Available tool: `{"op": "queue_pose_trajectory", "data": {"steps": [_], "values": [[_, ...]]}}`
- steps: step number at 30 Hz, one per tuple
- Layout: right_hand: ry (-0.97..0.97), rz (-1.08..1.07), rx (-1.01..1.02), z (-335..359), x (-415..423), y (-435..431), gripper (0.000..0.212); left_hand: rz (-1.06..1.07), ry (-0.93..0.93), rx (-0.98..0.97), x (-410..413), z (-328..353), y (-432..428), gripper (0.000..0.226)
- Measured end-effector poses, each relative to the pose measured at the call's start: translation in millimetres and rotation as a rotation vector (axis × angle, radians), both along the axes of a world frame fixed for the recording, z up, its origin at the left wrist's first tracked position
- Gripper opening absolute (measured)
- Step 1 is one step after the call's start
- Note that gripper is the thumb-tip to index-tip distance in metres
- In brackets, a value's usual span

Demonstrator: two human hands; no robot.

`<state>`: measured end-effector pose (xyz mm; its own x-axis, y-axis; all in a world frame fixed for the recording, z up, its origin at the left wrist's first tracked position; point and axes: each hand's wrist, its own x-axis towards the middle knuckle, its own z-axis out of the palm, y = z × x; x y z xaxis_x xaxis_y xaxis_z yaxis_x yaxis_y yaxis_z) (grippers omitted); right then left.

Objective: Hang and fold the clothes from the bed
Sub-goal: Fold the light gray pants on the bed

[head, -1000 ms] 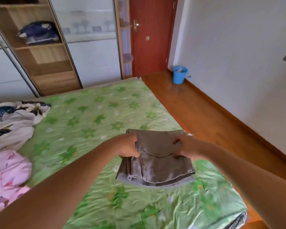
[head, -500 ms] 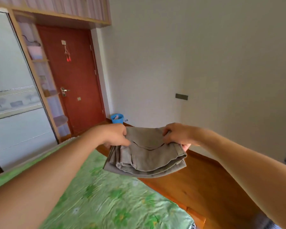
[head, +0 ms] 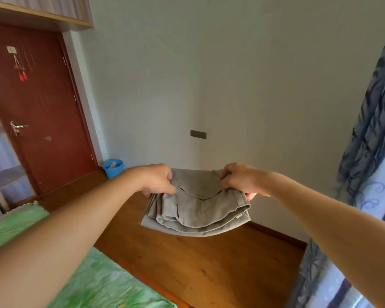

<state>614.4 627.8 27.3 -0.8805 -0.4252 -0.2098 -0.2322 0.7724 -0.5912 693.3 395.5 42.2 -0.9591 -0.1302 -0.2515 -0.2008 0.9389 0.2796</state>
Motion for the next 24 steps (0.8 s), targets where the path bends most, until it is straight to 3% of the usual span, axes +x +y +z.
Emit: {"op": "queue_pose_trajectory", "data": {"steps": [6,13,16,21,24], "values": [[-0.079,-0.012,-0.026,10,-93,32,0.019,0.038,0.002,0.041,-87,6,37,0.048],[-0.095,0.042,-0.039,7,-203,9,0.02,0.096,0.016,0.05,-182,-1,18,0.04],[-0.108,0.084,-0.031,1,-258,-13,0.02,0.124,0.034,0.071,-230,-9,-4,0.022],[-0.045,0.179,-0.009,-1,-362,-57,0.019,0.175,0.048,0.112,-317,-9,-49,0.033],[-0.033,0.235,-0.006,8,-417,-87,0.021,0.211,0.062,0.161,-364,-4,-76,0.024]]}}
